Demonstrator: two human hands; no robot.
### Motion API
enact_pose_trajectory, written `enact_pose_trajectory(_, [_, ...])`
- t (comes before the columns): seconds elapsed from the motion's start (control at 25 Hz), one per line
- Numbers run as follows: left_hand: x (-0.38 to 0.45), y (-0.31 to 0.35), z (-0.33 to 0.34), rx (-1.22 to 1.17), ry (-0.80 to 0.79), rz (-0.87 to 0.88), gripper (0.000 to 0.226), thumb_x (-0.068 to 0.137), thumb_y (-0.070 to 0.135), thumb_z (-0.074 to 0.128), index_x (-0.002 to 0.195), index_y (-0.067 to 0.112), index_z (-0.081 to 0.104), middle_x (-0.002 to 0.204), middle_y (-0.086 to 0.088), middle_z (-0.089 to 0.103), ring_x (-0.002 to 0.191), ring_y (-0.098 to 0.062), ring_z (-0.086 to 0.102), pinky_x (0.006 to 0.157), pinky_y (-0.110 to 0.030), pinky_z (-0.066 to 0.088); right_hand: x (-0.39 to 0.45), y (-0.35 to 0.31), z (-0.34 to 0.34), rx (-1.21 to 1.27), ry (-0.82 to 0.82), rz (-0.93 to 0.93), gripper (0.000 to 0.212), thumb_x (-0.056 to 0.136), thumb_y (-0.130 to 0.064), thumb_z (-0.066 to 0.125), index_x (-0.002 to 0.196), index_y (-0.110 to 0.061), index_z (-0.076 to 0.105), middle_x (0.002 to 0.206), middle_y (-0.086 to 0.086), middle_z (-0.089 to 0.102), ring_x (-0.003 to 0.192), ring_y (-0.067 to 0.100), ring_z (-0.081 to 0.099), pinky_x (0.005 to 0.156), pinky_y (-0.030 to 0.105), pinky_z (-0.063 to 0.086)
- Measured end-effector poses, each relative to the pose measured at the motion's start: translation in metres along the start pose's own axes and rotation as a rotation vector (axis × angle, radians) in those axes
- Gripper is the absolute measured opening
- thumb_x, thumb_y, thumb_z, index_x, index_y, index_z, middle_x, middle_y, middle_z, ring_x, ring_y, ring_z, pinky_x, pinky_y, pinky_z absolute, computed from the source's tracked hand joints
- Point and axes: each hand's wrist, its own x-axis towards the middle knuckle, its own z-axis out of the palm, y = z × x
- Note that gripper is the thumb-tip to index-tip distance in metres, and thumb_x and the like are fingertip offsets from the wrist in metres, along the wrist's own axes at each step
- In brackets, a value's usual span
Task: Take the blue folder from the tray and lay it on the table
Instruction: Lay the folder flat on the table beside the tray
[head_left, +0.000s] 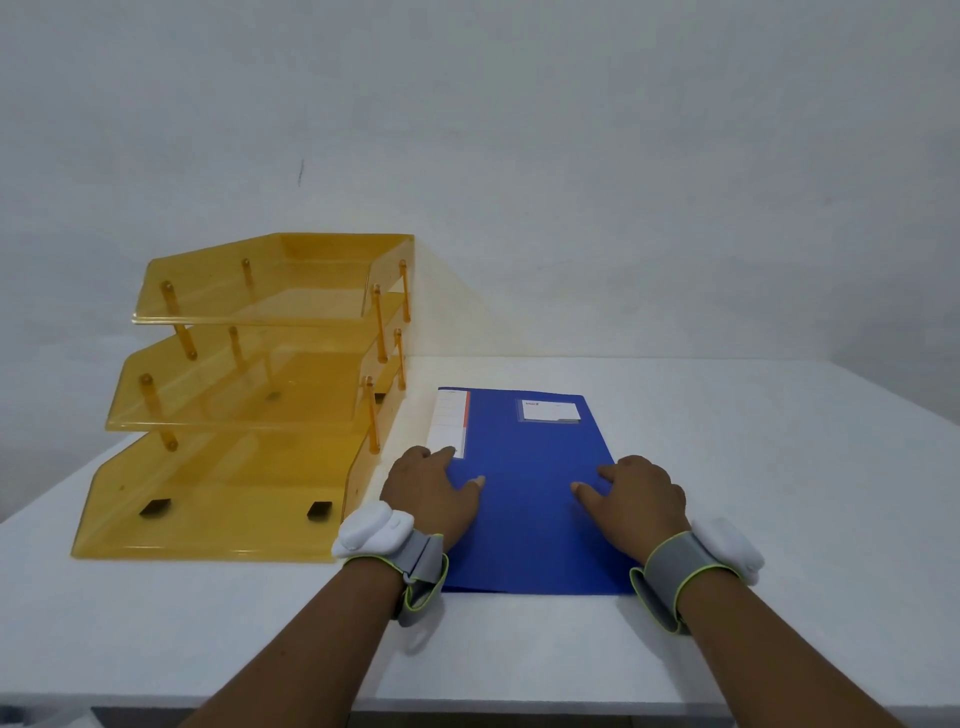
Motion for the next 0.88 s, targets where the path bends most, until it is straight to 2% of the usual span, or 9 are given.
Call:
enact_pose_trajectory(0.12, [-0.008, 0.008, -0.004, 0.068, -0.081, 0.059, 0.061, 0.086, 0.049, 0.052, 0.138, 0.018, 0.045, 0.145, -0.005, 0.044, 0.134, -0.023, 0.041, 0.108, -0.032, 0.035, -0.008, -0.009, -0.003, 0.016, -0.016, -0.059, 0.056, 0.090, -0.051, 0.046, 0.137, -0.021, 0.047, 0.149, 0.005, 0.040, 0.138, 0.023, 0.035, 0.112, 0.039, 0.030])
enact_pose_trajectory(0.28, [-0.024, 0.010, 0.002, 0.280, -0.122, 0.099, 0.064, 0.084, 0.061, 0.045, 0.134, 0.021, 0.048, 0.144, -0.005, 0.045, 0.134, -0.024, 0.041, 0.108, -0.034, 0.035, -0.025, -0.018, 0.003, -0.051, -0.085, -0.143, 0.056, 0.091, -0.052, 0.041, 0.140, -0.025, 0.042, 0.154, 0.006, 0.033, 0.144, 0.023, 0.026, 0.117, 0.041, 0.021])
enact_pose_trajectory(0.4, [-0.033, 0.005, 0.011, 0.361, -0.150, 0.112, 0.073, 0.081, 0.068, 0.038, 0.141, 0.026, 0.038, 0.155, -0.007, 0.030, 0.145, -0.026, 0.022, 0.118, -0.038, 0.021, -0.038, -0.022, 0.015, -0.080, -0.164, -0.138, 0.058, 0.091, -0.056, 0.037, 0.142, -0.029, 0.038, 0.157, 0.007, 0.026, 0.146, 0.025, 0.018, 0.119, 0.046, 0.013])
enact_pose_trajectory(0.56, [-0.041, -0.006, 0.023, 0.397, -0.246, 0.142, 0.077, 0.082, 0.069, 0.032, 0.146, 0.025, 0.028, 0.160, -0.011, 0.012, 0.149, -0.028, 0.005, 0.122, -0.042, 0.005, -0.051, -0.021, 0.033, -0.064, -0.192, -0.119, 0.058, 0.093, -0.056, 0.031, 0.145, -0.032, 0.031, 0.160, 0.005, 0.014, 0.148, 0.025, 0.007, 0.120, 0.049, 0.003])
enact_pose_trajectory(0.88, [-0.027, -0.007, 0.027, 0.453, -0.297, 0.119, 0.080, 0.080, 0.073, 0.032, 0.147, 0.030, 0.026, 0.161, -0.010, 0.009, 0.149, -0.027, 0.004, 0.121, -0.042, 0.002, -0.041, -0.022, 0.030, -0.080, -0.253, -0.127, 0.058, 0.092, -0.050, 0.032, 0.147, -0.032, 0.027, 0.161, 0.006, 0.011, 0.149, 0.027, 0.005, 0.120, 0.051, 0.003])
